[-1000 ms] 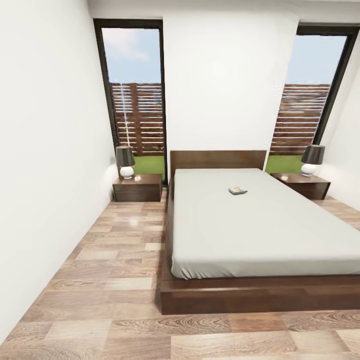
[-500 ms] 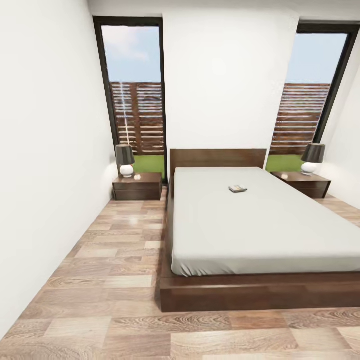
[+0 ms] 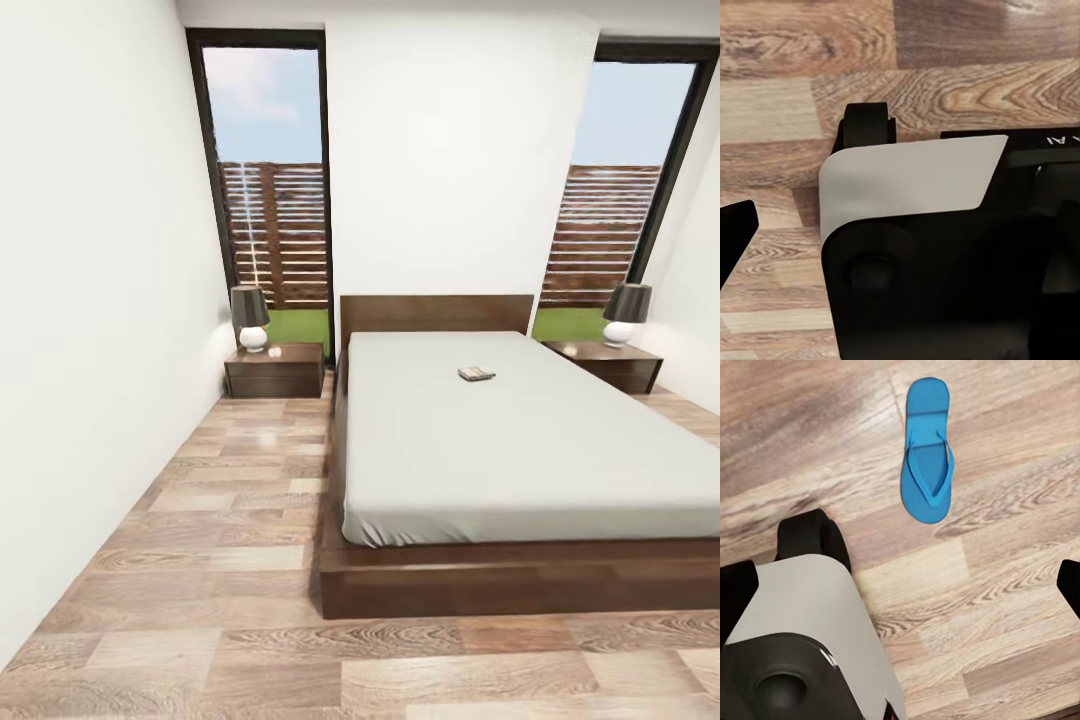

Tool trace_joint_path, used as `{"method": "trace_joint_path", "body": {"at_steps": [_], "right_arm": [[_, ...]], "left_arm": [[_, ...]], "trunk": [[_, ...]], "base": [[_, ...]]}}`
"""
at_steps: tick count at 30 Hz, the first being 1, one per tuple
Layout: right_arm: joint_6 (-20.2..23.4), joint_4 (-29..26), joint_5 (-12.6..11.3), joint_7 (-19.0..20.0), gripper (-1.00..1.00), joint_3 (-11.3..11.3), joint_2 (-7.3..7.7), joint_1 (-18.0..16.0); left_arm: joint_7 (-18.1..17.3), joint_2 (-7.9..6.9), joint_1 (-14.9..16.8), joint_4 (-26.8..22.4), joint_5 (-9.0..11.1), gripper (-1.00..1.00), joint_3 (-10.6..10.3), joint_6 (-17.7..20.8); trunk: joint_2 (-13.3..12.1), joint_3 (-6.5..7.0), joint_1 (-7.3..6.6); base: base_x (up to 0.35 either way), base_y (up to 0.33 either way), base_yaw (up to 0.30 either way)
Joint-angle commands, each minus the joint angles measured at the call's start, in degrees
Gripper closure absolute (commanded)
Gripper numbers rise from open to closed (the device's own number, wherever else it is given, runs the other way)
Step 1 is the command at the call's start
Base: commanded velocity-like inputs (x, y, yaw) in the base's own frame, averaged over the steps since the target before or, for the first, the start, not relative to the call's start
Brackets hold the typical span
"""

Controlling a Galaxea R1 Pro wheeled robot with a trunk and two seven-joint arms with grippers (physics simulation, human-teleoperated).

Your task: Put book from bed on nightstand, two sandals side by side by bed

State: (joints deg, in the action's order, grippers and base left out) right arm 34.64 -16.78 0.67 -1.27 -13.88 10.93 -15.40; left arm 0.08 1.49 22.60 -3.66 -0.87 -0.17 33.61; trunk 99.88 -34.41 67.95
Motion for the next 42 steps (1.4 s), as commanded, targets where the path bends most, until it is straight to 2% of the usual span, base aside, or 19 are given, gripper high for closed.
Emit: {"method": "trace_joint_path", "body": {"at_steps": [1, 7, 22, 42], "right_arm": [[0.27, -0.17, 0.05, -0.13, -1.00, -0.30, -0.03, -0.03], [0.25, -0.62, 0.08, -0.17, -1.00, -0.28, -0.03, -0.01], [-0.25, -0.74, -0.01, 0.27, -1.00, -0.30, 0.47, 0.06], [-0.53, -0.50, -0.12, 0.55, -1.00, -0.18, 0.34, 0.10]], "left_arm": [[0.01, 0.01, 0.00, -0.12, -0.09, -1.00, 0.00, 0.30], [0.07, 0.02, 0.02, -0.12, -0.09, -1.00, 0.00, 0.25], [-0.40, 0.05, 0.05, -0.49, 0.15, -1.00, -0.03, -0.23], [-0.34, -0.06, -0.01, -0.55, 0.11, -1.00, -0.08, -1.69]], "trunk": [[0.44, -0.24, 0.22], [2.85, -1.32, 1.54], [2.85, -1.32, 1.54], [2.85, -1.32, 1.54]], "base": [[0.000, 0.000, 0.000], [0.000, 0.000, 0.000], [0.000, 0.000, 0.000], [0.000, 0.000, -0.009]]}}
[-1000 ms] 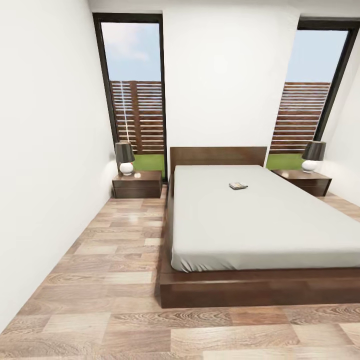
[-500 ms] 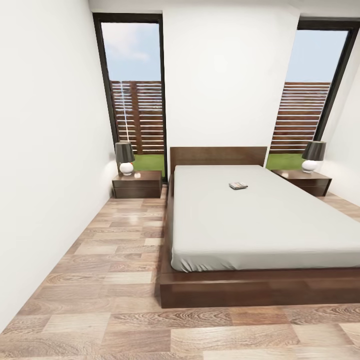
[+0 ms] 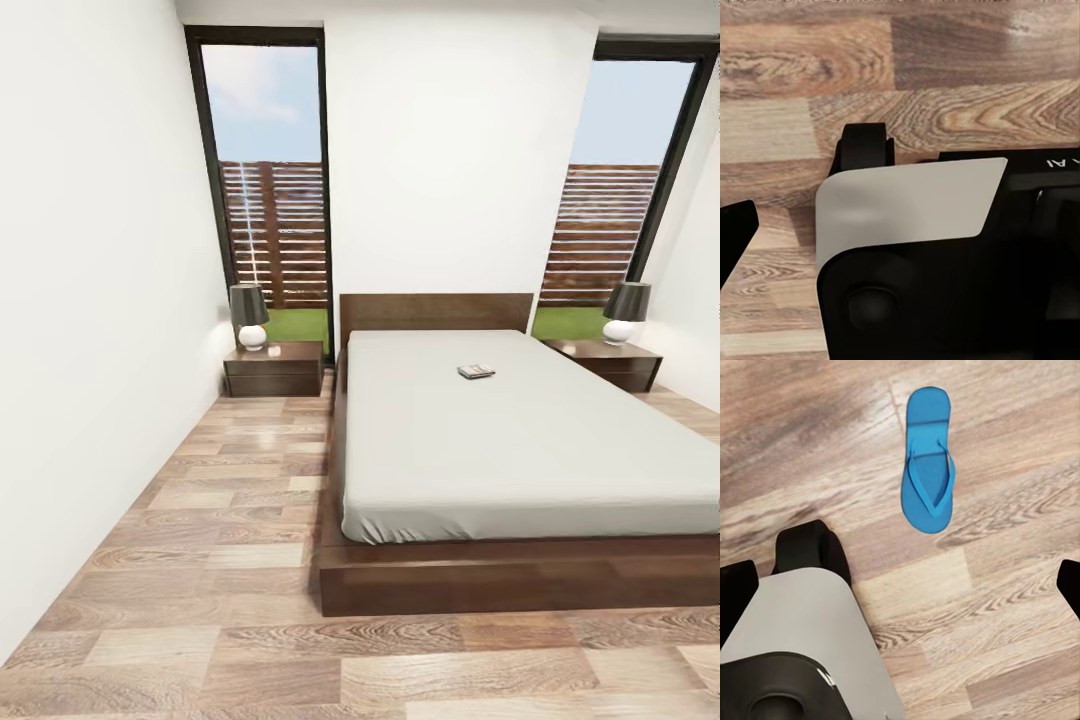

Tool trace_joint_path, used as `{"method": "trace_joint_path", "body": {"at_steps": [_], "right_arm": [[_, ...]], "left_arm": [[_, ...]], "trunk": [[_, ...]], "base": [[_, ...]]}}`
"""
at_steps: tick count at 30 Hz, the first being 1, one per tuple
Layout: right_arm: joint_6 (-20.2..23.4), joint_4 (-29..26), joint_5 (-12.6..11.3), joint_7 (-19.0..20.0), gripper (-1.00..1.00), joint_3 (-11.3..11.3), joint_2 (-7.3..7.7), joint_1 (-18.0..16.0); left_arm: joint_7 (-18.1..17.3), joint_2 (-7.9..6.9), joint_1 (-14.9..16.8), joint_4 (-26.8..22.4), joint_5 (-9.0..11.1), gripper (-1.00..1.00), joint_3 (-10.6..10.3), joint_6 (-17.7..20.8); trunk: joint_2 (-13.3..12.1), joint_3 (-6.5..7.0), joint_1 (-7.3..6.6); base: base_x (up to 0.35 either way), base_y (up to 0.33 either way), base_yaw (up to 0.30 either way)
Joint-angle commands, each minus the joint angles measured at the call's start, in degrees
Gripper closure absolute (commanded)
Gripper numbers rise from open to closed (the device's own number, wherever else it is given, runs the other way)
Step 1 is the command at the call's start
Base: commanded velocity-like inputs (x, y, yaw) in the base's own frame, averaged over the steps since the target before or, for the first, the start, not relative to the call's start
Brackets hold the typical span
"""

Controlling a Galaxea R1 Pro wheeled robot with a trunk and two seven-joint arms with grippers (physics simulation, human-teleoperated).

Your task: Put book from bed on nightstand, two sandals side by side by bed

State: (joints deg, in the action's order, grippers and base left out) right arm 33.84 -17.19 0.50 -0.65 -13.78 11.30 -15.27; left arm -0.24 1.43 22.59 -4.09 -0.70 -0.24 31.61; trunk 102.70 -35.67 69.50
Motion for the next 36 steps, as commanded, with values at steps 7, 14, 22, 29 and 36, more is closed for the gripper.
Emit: {"method": "trace_joint_path", "body": {"at_steps": [7, 14, 22, 29, 36], "right_arm": [[0.27, -0.05, 0.03, -0.05, -1.00, -0.29, -0.10, -0.02], [0.27, -0.04, 0.03, -0.05, -1.00, -0.29, -0.06, -0.02], [0.27, -0.04, 0.03, -0.05, -1.00, -0.29, -0.04, 0.00], [0.27, 0.02, 0.03, -0.05, -1.00, -0.29, -0.03, 0.04], [0.27, 0.04, 0.03, -0.05, -1.00, -0.29, 0.02, 0.06]], "left_arm": [[-0.02, 0.01, 0.00, -0.12, -0.09, -1.00, -0.02, -0.14], [-0.02, 0.05, 0.00, -0.13, -0.14, -1.00, -0.02, -0.68], [-0.02, 0.09, 0.00, -0.13, -0.17, -1.00, -0.02, -0.85], [-0.02, 0.08, 0.00, -0.13, -0.18, -1.00, -0.02, -1.08], [-0.02, 0.07, 0.00, -0.13, -0.18, -1.00, -0.02, -1.17]], "trunk": [[0.03, -0.06, -0.01], [0.03, -0.06, -0.01], [0.03, -0.06, -0.01], [0.03, -0.06, -0.01], [0.03, -0.06, -0.01]], "base": [[0.000, 0.000, -0.116], [0.000, 0.000, -0.172], [0.000, 0.000, -0.198], [0.000, 0.000, -0.205], [0.000, 0.000, -0.207]]}}
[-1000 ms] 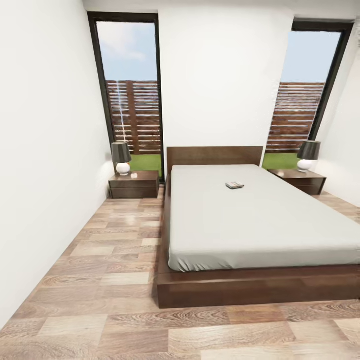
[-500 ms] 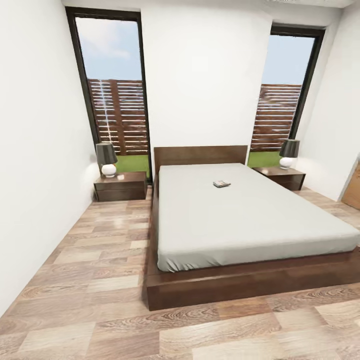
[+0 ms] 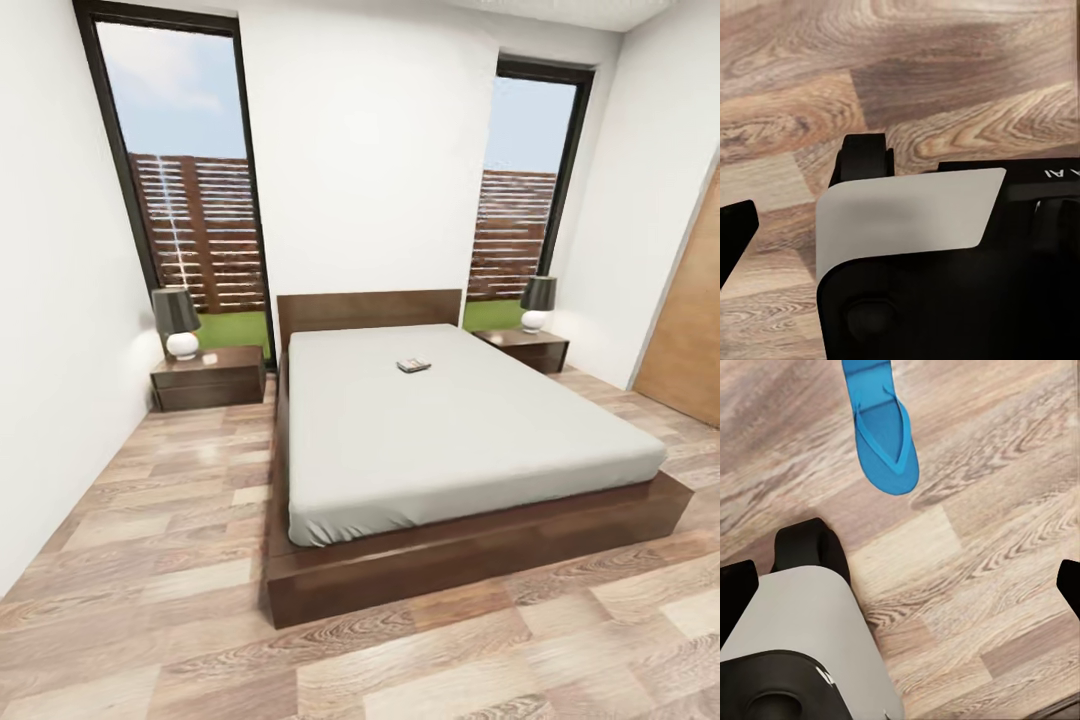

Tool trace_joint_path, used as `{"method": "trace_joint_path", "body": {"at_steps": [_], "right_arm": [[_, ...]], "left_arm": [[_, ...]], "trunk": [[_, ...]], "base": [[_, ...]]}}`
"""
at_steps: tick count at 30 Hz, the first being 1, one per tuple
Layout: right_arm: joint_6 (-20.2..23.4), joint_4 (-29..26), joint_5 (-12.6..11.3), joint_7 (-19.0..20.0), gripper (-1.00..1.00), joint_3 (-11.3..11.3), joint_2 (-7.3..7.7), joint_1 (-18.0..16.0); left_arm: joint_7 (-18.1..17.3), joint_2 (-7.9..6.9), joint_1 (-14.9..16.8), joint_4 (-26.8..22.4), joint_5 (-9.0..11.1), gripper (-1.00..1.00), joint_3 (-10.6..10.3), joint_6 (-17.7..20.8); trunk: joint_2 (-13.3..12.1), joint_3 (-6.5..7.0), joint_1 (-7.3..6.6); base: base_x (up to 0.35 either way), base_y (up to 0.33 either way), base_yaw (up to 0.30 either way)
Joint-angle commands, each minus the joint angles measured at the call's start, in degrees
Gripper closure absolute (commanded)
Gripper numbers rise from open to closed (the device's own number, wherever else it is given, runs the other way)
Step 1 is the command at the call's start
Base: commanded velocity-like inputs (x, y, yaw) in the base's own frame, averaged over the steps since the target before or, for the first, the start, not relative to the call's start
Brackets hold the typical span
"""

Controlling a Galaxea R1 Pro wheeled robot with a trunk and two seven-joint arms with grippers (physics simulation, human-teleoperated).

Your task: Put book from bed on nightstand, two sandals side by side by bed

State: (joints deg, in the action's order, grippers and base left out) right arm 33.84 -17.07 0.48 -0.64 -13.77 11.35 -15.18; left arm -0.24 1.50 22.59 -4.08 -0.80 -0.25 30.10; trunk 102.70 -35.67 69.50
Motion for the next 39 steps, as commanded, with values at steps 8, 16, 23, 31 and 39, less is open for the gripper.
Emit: {"method": "trace_joint_path", "body": {"at_steps": [8, 16, 23, 31, 39], "right_arm": [[0.27, -0.03, 0.05, -0.07, -1.00, -0.29, -0.02, -0.02], [0.27, 0.04, 0.05, -0.07, -1.00, -0.29, -0.01, -0.02], [0.27, 0.09, 0.05, -0.07, -1.00, -0.29, 0.03, -0.02], [0.21, 0.10, 0.09, -0.07, -1.00, -0.29, 0.07, -0.02], [0.19, 0.15, 0.12, -0.07, -1.00, -0.29, 0.07, -0.02]], "left_arm": [[-0.03, 0.00, -0.01, -0.14, -0.08, -1.00, -0.01, 0.28], [-0.03, 0.03, -0.01, -0.14, -0.08, -1.00, -0.01, 0.24], [-0.03, 0.07, -0.01, -0.14, -0.08, -1.00, -0.01, -0.10], [-0.03, 0.10, -0.01, -0.14, -0.12, -1.00, 0.02, -0.44], [-0.03, 0.15, -0.01, -0.14, -0.15, -1.00, 0.06, -0.54]], "trunk": [[0.03, -0.06, -0.01], [0.03, -0.06, -0.01], [0.03, -0.06, -0.01], [0.03, -0.06, -0.01], [0.03, -0.06, -0.01]], "base": [[0.000, 0.000, -0.207], [0.000, 0.000, -0.206], [0.000, 0.000, -0.206], [0.000, 0.000, -0.205], [0.000, 0.000, -0.203]]}}
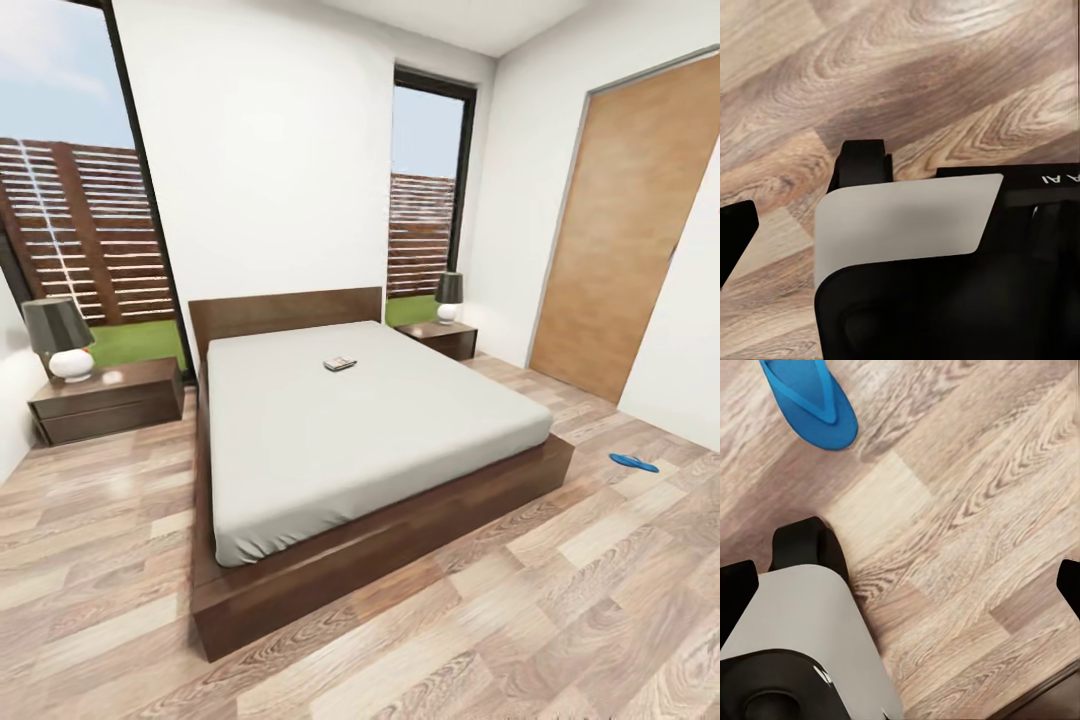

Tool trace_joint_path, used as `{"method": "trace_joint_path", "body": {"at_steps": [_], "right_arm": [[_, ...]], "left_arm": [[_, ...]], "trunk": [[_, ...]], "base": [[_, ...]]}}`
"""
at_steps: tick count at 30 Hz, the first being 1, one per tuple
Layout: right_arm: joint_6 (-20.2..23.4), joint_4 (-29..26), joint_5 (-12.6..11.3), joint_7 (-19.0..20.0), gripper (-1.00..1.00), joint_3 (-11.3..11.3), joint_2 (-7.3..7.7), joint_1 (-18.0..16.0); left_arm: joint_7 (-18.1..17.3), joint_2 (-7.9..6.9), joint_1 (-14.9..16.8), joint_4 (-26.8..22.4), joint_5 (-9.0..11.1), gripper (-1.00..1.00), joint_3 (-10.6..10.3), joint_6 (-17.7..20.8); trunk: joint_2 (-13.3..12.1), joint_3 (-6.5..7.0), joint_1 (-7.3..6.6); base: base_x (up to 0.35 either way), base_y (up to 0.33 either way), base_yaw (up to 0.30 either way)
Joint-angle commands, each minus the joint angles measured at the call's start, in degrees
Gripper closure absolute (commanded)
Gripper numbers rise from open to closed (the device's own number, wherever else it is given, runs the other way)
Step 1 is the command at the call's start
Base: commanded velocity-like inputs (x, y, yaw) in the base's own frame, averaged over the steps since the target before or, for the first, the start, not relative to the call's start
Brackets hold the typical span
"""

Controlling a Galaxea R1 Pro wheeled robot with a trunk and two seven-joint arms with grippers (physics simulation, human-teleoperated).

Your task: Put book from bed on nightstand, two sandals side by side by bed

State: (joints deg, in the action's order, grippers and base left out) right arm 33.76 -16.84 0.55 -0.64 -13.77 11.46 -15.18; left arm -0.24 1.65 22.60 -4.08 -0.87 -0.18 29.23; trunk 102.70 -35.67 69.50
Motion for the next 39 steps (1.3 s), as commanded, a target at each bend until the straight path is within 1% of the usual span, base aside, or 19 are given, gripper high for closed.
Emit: {"method": "trace_joint_path", "body": {"at_steps": [1, 10, 15, 30, 39], "right_arm": [[0.26, -0.07, 0.06, -0.07, -1.00, -0.29, -0.03, -0.01], [0.26, -0.04, 0.07, -0.07, -1.00, -0.29, -0.03, 0.01], [0.23, -0.04, 0.07, -0.07, -1.00, -0.29, -0.03, 0.03], [0.17, -0.12, 0.23, 0.62, -1.00, -0.38, 0.10, 0.14], [0.17, -0.07, 0.22, 0.63, -1.00, -0.38, 0.20, 0.15]], "left_arm": [[-0.03, 0.00, -0.01, -0.14, -0.09, -1.00, 0.00, 0.33], [-0.03, 0.02, -0.01, -0.14, -0.10, -1.00, 0.01, 0.30], [-0.03, 0.02, -0.01, -0.14, -0.10, -1.00, 0.01, 0.30], [-0.03, 0.03, -0.01, -0.14, -0.10, -1.00, 0.01, 0.30], [-0.01, 0.41, -0.01, -0.14, -0.10, -1.00, -0.01, 0.30]], "trunk": [[0.03, -0.06, -0.01], [0.03, -0.06, -0.01], [0.03, -0.06, -0.01], [0.03, -0.06, -0.01], [0.03, -0.06, -0.01]], "base": [[0.000, 0.000, -0.200], [0.000, 0.000, -0.194], [0.000, 0.000, -0.121], [0.000, 0.000, -0.016], [0.000, 0.000, 0.000]]}}
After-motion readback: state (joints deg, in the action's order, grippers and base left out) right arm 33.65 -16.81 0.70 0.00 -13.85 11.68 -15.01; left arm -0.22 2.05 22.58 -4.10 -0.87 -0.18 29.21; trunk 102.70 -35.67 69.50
